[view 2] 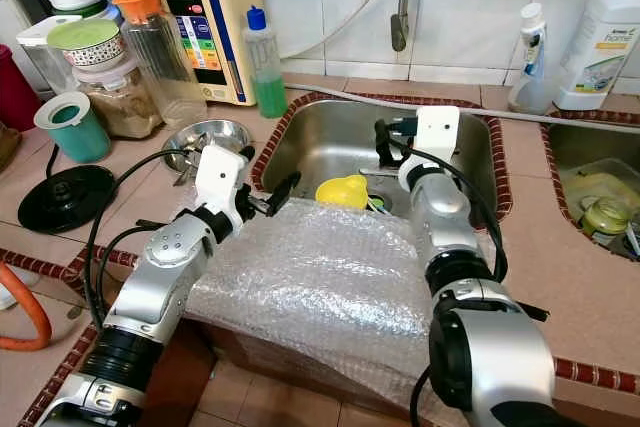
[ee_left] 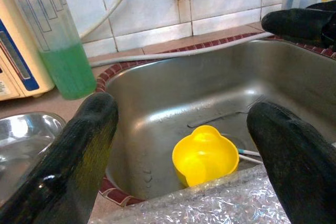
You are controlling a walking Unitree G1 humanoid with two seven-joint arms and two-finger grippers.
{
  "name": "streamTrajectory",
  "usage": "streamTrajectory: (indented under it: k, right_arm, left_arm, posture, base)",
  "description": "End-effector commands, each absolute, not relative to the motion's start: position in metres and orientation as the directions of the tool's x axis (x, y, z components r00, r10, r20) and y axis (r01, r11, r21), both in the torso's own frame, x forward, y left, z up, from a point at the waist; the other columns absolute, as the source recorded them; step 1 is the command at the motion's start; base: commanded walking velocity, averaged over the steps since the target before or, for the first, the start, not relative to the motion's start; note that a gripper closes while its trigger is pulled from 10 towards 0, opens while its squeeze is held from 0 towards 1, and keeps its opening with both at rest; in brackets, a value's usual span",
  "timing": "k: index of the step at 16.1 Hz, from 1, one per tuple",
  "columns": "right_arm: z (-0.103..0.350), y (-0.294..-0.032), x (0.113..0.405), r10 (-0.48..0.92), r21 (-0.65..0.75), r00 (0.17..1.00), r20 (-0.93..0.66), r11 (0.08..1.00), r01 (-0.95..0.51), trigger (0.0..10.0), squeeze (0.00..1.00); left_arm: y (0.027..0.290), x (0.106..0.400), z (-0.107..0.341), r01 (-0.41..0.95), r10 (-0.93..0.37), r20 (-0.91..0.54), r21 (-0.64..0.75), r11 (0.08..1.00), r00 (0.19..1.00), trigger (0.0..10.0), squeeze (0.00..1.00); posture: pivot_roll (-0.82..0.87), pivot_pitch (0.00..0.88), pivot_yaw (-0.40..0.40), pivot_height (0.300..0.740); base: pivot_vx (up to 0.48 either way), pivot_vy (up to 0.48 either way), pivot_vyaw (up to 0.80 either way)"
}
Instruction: Kitchen organization
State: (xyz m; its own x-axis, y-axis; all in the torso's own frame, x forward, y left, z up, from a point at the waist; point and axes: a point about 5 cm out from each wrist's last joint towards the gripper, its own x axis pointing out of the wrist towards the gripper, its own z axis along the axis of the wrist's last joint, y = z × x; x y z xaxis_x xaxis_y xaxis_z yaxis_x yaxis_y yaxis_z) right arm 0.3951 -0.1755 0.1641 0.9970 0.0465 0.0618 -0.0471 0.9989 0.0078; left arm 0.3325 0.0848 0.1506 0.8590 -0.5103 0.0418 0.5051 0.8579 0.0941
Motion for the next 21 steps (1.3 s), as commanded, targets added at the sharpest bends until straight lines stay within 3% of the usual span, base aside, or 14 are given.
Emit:
streamTrajectory:
  k: [1,12,21]
  right_arm:
    - [0.168,-0.173,0.395,0.044,0.018,0.995,0.085,0.999,-0.046,10.0,1.00]
    - [0.179,-0.173,0.398,0.035,0.028,0.992,0.119,0.999,-0.039,10.0,1.00]
    - [0.185,-0.168,0.399,0.049,0.037,0.989,0.140,0.998,-0.055,10.0,1.00]
  left_arm:
    - [0.088,0.335,0.152,0.493,-0.500,0.042,0.107,0.863,0.865,10.0,0.00]
    - [0.091,0.338,0.155,0.474,-0.479,0.062,0.081,0.877,0.876,10.0,0.00]
    - [0.108,0.348,0.166,0.346,-0.353,0.110,0.082,0.935,0.929,10.0,0.00]
  posture:
    - [0.01,0.000,0.133,0.740]
    - [0.01,0.000,0.135,0.740]
    - [0.02,0.000,0.130,0.740]
  base:
    - [0.000,0.000,0.00]
    - [0.000,0.000,0.00]
    - [0.000,0.000,0.00]
